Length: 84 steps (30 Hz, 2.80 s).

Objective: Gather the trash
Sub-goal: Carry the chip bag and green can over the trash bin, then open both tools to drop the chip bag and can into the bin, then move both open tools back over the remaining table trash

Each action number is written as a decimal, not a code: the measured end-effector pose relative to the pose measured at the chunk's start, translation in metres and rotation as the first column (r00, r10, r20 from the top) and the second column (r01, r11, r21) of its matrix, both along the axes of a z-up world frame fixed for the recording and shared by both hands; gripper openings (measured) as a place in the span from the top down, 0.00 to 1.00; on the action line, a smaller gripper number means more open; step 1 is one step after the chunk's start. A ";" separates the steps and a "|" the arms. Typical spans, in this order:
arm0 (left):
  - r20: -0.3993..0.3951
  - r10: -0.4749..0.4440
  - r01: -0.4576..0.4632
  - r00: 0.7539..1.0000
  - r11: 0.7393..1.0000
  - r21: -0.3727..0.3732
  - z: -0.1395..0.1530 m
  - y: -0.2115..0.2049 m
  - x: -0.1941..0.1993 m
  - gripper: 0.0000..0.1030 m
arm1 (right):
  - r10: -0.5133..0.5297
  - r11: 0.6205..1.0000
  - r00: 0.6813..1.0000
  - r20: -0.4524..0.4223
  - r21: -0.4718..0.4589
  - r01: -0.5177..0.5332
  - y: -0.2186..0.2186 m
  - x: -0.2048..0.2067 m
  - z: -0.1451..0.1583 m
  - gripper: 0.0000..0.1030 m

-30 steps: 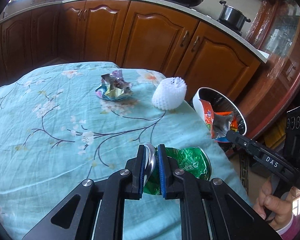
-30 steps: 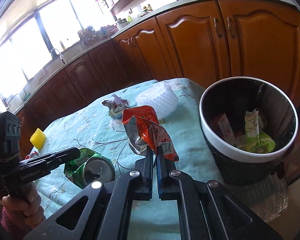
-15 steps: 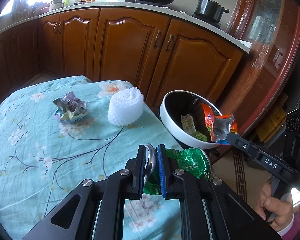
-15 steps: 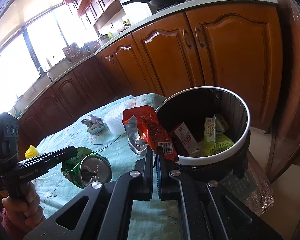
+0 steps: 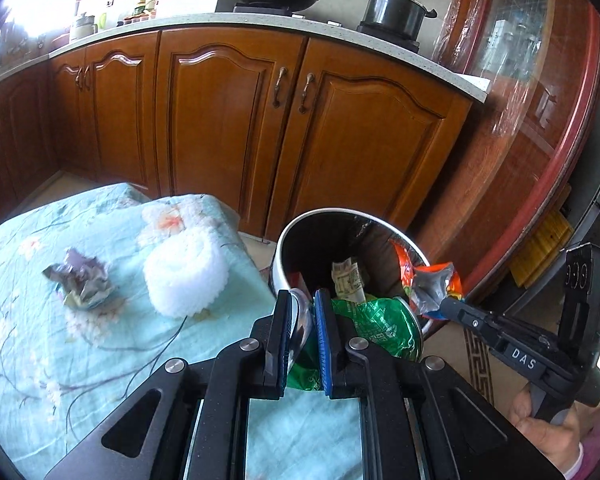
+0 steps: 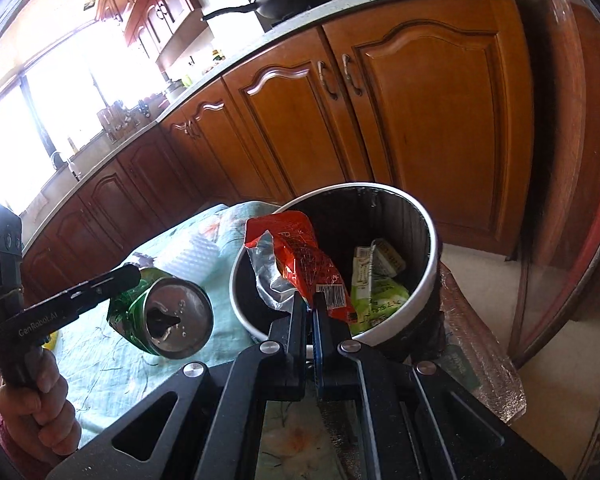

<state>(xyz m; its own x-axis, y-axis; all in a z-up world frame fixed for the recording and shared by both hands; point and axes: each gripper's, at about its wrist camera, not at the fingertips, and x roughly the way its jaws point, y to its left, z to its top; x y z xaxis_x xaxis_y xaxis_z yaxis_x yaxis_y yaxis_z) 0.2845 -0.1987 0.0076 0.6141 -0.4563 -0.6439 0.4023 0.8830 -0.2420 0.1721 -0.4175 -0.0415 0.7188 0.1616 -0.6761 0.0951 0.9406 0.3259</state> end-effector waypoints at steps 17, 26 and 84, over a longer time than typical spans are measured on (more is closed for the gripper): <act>0.000 -0.004 0.004 1.000 0.999 0.039 -0.026 -0.057 0.060 0.90 | -0.012 0.999 0.996 -0.083 -0.040 0.009 -0.026 0.035 -0.017 0.98; -0.050 -0.004 0.005 0.999 1.000 0.025 -0.041 -0.066 0.076 0.89 | -0.014 0.999 0.993 -0.116 -0.053 0.008 -0.031 0.048 -0.023 0.93; -0.157 0.374 -0.388 0.914 0.919 -0.069 -0.057 0.179 -0.027 0.27 | 0.206 0.978 0.979 0.005 -0.022 -0.206 0.147 0.047 -0.010 0.06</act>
<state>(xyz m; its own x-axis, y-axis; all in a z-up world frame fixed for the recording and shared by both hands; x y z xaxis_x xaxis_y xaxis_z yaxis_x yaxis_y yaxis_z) 0.2574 -0.0193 -0.0496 0.6621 -0.2694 -0.6994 -0.0041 0.9318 -0.3628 0.2191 -0.2701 -0.0516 0.6768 0.2923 -0.6756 -0.1036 0.9465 0.3057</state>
